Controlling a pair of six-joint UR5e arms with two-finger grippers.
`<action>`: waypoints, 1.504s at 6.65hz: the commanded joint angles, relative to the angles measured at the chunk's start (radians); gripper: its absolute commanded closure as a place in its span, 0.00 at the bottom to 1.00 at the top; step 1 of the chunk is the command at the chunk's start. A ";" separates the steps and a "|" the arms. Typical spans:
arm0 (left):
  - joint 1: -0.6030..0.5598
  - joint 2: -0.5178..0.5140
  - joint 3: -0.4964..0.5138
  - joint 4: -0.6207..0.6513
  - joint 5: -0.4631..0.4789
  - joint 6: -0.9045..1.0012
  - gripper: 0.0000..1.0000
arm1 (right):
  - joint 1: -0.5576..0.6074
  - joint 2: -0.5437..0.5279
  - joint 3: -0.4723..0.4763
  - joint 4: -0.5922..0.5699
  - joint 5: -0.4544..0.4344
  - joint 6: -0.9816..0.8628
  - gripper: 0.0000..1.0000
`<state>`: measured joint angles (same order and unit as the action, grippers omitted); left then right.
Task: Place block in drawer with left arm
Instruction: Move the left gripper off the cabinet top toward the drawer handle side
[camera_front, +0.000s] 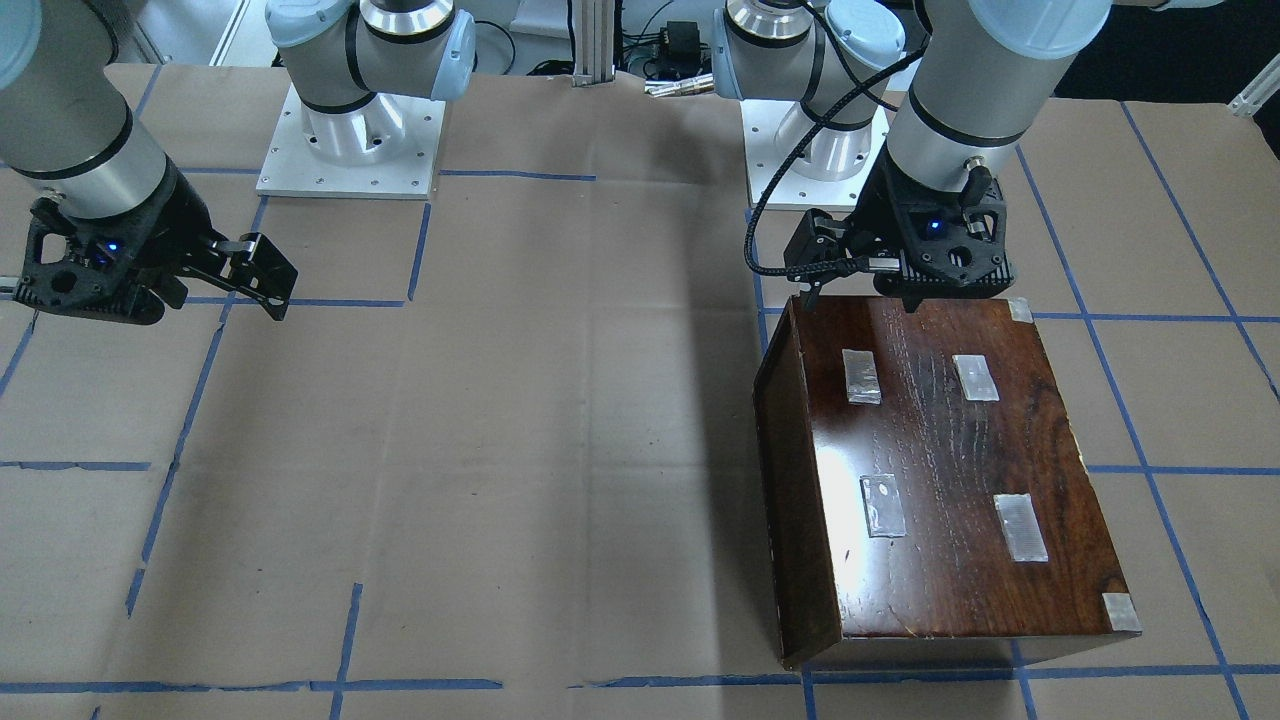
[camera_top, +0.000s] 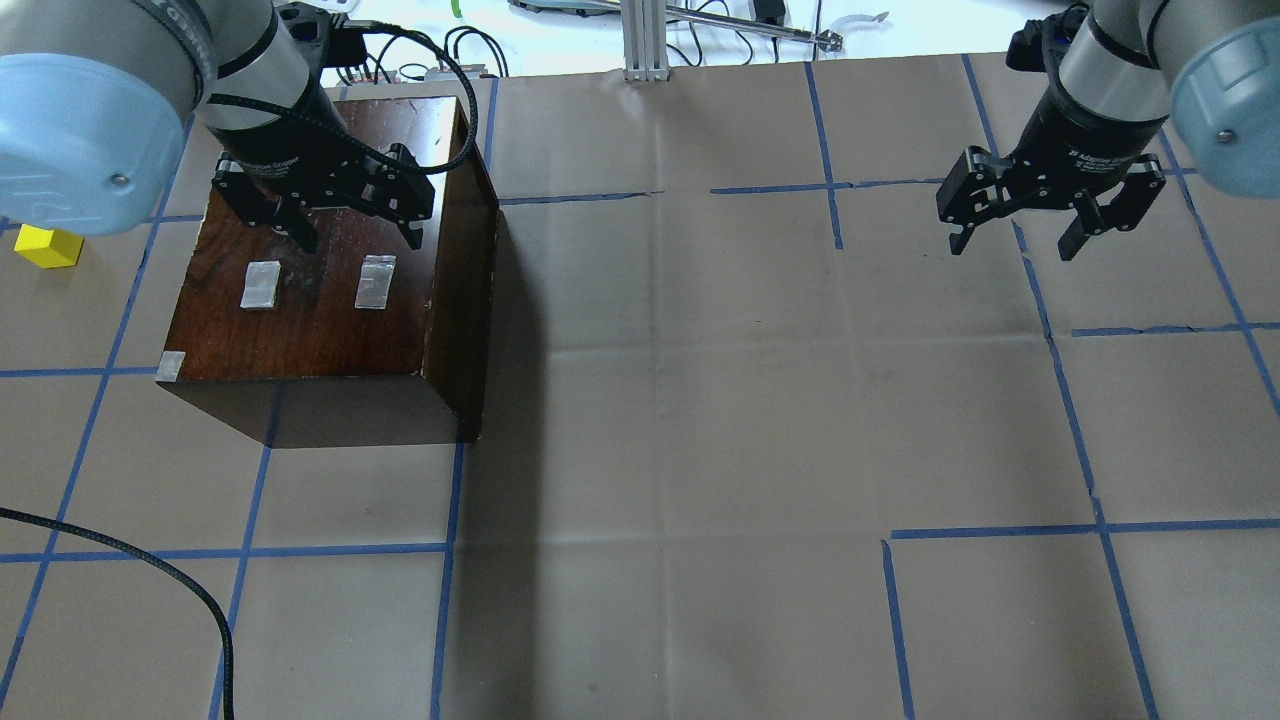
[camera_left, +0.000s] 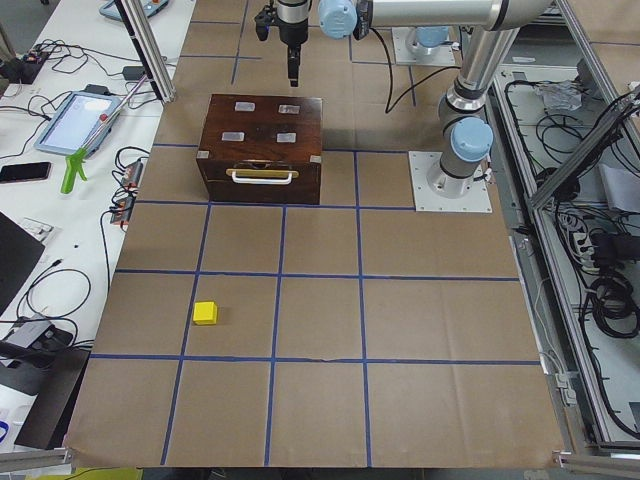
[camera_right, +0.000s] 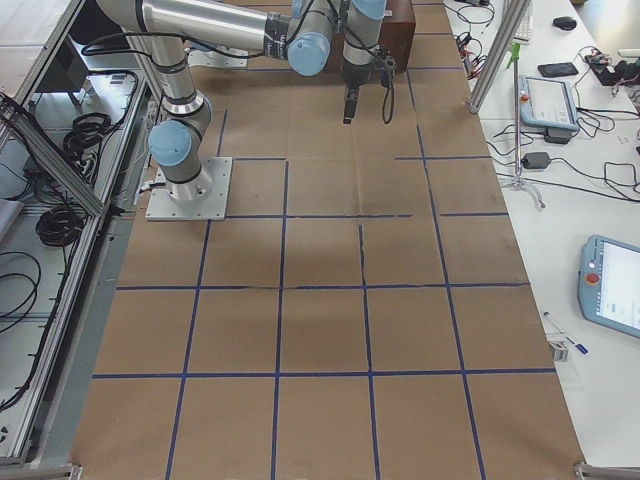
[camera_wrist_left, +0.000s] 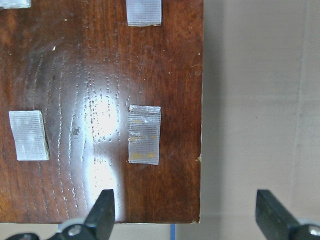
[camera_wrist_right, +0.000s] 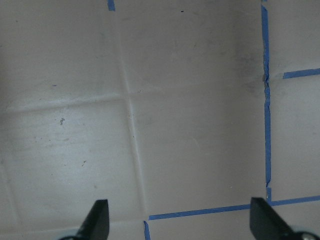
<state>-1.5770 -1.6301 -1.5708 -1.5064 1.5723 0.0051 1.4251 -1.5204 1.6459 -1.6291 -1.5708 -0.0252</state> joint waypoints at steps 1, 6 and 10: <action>0.000 -0.001 0.000 0.000 0.000 0.001 0.02 | 0.000 -0.001 0.000 0.000 0.000 0.001 0.00; 0.002 -0.005 0.009 0.002 0.002 0.001 0.02 | 0.000 0.000 -0.001 0.000 0.000 -0.001 0.00; 0.148 -0.013 0.041 0.011 -0.008 0.045 0.01 | 0.000 -0.001 0.000 0.000 0.000 -0.001 0.00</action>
<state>-1.4956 -1.6398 -1.5351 -1.4973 1.5669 0.0324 1.4251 -1.5217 1.6459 -1.6291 -1.5708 -0.0260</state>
